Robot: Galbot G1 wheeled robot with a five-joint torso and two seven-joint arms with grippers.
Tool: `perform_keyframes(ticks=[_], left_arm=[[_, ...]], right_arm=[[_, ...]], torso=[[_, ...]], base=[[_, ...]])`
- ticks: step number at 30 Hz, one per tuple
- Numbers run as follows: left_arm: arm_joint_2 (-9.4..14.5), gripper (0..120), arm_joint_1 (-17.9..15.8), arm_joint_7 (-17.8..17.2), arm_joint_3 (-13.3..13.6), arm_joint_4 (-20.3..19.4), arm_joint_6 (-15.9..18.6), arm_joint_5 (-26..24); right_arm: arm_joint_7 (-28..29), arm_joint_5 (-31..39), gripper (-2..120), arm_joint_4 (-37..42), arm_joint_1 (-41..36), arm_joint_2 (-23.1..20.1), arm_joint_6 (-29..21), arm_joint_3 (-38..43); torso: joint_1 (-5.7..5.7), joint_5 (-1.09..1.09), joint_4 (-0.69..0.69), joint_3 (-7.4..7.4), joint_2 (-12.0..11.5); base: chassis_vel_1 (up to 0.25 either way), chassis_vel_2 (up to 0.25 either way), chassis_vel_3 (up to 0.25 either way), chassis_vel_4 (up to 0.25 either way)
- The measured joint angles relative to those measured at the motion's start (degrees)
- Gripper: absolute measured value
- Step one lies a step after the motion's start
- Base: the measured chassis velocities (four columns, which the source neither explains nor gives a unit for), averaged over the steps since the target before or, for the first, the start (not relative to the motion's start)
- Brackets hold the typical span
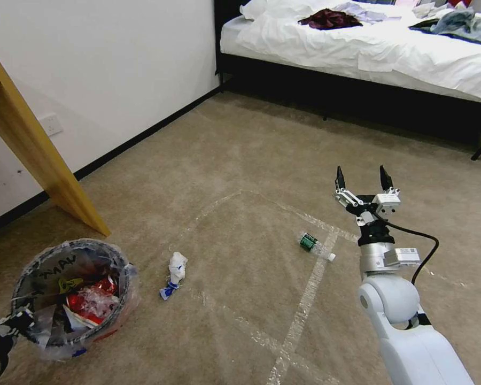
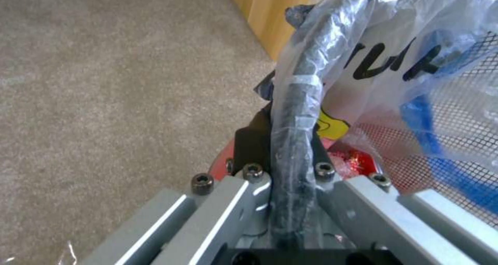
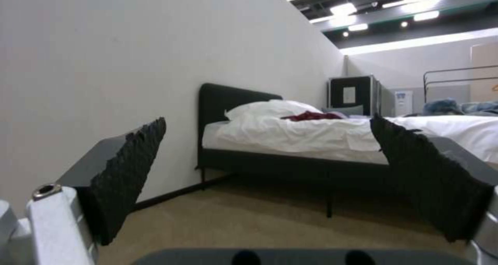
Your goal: Pick up the trash bin and place the garbage on the floor into it.
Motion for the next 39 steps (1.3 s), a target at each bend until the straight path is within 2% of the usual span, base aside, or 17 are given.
perform_keyframes(ticks=[39], left_arm=[[-0.3, 0, -0.1, -0.5, 0.0, 0.1, 0.3, -0.4]], right_arm=[[0.0, 0.0, 100, -0.9, 0.6, 0.0, -0.1, -0.3]], torso=[[0.0, 0.0, 0.0, 0.0, 0.0]], base=[[0.0, 0.0, 0.0, 0.0]])
